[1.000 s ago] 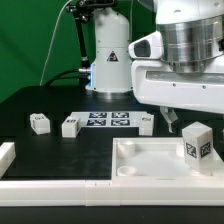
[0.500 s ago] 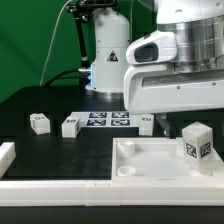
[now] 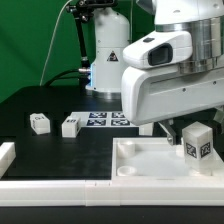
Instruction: Assemble one leg
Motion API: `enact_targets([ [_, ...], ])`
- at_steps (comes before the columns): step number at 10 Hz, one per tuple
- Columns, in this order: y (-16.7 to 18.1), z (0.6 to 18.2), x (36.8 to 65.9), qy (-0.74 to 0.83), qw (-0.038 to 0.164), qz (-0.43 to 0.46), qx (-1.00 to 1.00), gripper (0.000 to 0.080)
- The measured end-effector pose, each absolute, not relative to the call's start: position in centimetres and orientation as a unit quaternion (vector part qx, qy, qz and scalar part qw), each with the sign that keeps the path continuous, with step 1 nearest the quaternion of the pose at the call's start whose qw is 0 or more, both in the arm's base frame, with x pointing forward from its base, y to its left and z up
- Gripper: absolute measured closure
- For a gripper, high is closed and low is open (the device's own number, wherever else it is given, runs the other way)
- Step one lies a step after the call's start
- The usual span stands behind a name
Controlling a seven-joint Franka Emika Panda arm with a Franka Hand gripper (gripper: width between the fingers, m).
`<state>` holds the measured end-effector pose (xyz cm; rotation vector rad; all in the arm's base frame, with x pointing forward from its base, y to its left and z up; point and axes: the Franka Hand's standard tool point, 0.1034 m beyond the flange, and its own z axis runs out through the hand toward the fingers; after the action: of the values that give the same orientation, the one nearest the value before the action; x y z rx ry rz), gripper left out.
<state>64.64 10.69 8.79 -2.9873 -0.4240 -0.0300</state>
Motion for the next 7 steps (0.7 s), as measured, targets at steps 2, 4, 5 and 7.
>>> enact_targets([
  [2,10.73,8.87,64.71,-0.137,0.062,-0.011,-0.988,0.0408],
  [4,10.75,8.86,64.70,-0.126,0.063,-0.010,-0.990,0.0503],
  [5,10.78,8.85,64.69,-0.101,0.063,-0.008,-0.993,0.0505],
  [7,11.16,8.76,64.63,0.073,0.072,-0.008,-0.995,0.0505],
])
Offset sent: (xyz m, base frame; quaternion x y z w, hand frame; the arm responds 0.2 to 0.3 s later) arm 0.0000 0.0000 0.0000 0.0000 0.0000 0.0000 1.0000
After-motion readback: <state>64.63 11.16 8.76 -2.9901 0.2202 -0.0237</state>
